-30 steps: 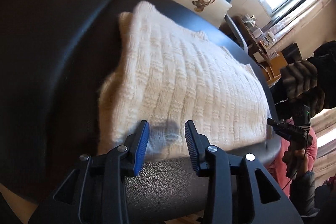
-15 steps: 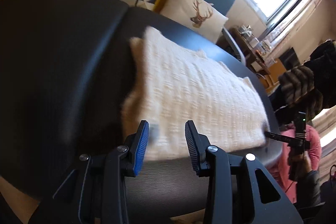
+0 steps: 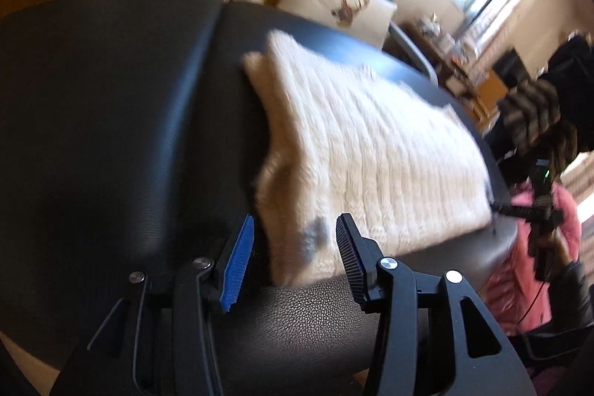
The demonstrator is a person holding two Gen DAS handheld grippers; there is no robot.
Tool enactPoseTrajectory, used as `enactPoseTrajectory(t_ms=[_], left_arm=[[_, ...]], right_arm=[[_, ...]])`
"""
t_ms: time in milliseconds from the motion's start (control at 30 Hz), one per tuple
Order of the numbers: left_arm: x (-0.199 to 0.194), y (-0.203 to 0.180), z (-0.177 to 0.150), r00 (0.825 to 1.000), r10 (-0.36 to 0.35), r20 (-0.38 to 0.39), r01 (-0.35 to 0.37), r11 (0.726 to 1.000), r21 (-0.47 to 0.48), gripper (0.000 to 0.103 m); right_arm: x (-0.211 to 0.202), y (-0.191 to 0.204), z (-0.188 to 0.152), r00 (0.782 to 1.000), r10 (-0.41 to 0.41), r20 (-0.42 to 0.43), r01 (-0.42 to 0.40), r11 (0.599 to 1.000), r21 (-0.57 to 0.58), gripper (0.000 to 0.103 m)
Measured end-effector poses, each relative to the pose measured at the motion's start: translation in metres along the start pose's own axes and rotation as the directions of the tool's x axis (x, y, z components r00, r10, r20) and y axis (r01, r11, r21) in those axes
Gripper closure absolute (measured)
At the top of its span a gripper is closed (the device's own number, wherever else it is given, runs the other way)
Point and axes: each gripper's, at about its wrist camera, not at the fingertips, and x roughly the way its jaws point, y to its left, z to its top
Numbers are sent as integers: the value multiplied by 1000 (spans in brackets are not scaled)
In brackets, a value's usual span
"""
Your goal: Fold clothes
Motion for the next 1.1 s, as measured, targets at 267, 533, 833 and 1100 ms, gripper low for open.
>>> enactPoseTrajectory(t_ms=[267,533,833,1100], left_arm=[[8,-11,-1,1000,16,-5,-15,998,58,93],[13,-18,-2,1000,18,-4,-17,995,97,90],[0,-9,0,999,-43,22,42,997,60,96],[-11,-2,1,994,-97,47,95,995,29,96]], right_arm=[[-5,7,-10,999,-20,40,22,998,-66,76],[-8,-2,-8,1000,9,22,-10,998,55,74],[-15,1,-9,998,-50,39,45,993,111,94],[-62,50,-23,977,-160,138,174,980,-94,98]])
